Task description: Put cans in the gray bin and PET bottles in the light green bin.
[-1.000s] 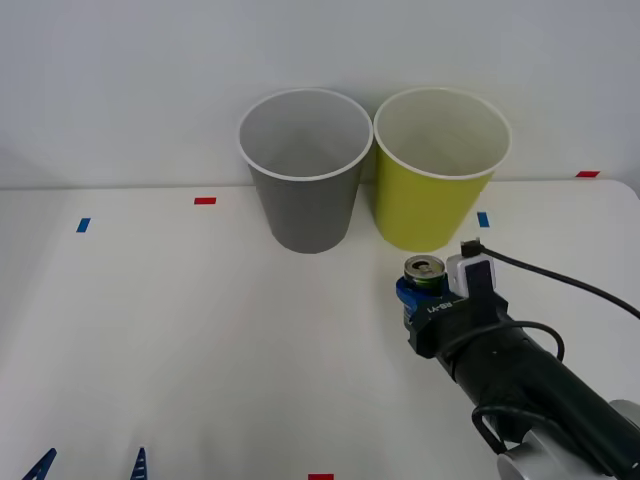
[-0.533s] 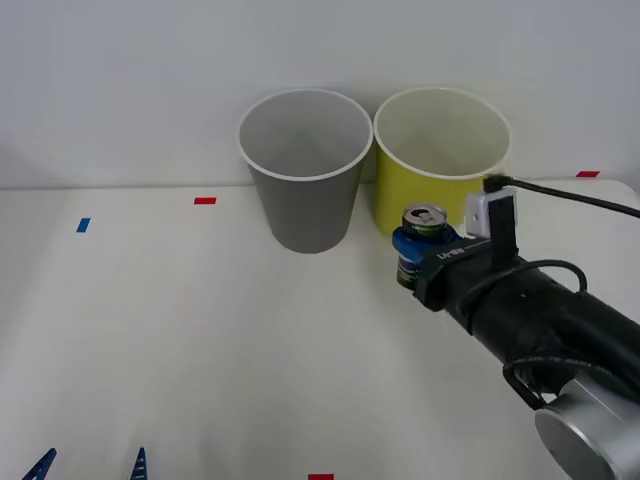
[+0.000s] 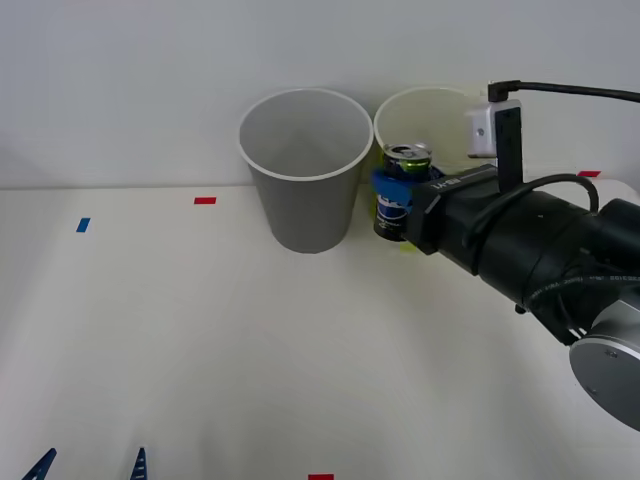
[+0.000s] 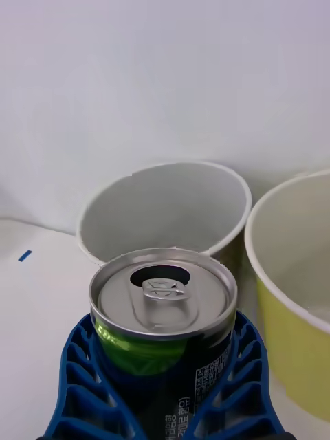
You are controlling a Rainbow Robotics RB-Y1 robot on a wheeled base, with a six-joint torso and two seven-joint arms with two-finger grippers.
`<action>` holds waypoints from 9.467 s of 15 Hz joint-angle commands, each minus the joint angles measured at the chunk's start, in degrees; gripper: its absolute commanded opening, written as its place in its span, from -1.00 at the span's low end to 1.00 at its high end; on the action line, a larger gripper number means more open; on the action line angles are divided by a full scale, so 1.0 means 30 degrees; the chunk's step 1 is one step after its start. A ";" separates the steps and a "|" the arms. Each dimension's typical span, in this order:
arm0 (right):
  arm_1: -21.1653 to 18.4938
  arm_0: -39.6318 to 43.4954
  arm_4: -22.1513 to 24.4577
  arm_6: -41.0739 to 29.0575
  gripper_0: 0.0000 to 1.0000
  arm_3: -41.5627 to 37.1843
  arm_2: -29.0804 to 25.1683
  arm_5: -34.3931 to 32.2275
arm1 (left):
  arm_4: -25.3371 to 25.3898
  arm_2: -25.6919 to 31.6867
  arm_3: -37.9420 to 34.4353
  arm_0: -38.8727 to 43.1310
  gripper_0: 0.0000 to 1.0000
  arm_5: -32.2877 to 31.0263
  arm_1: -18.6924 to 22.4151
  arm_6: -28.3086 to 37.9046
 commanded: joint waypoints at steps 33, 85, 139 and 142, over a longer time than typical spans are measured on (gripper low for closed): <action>0.2945 -1.2416 0.2803 0.0224 0.65 1.8126 0.3746 -1.0280 | 0.0000 0.0000 -0.0001 0.0000 1.00 0.0000 0.0000 -0.0001; 0.3385 1.5680 0.7432 0.2304 0.87 0.9982 0.0113 -2.3874 | 0.0000 0.0000 -0.0001 0.0000 1.00 0.0000 0.0000 -0.0001; 0.0484 1.8756 0.7139 0.5527 0.89 1.3819 0.1490 -3.0349 | 0.0000 0.0000 -0.0001 0.0000 1.00 0.0000 0.0000 -0.0001; 0.0484 1.8756 0.7139 0.5527 0.89 1.3819 0.1490 -3.0349 | 0.0000 0.0000 -0.0001 0.0000 1.00 0.0000 0.0000 -0.0001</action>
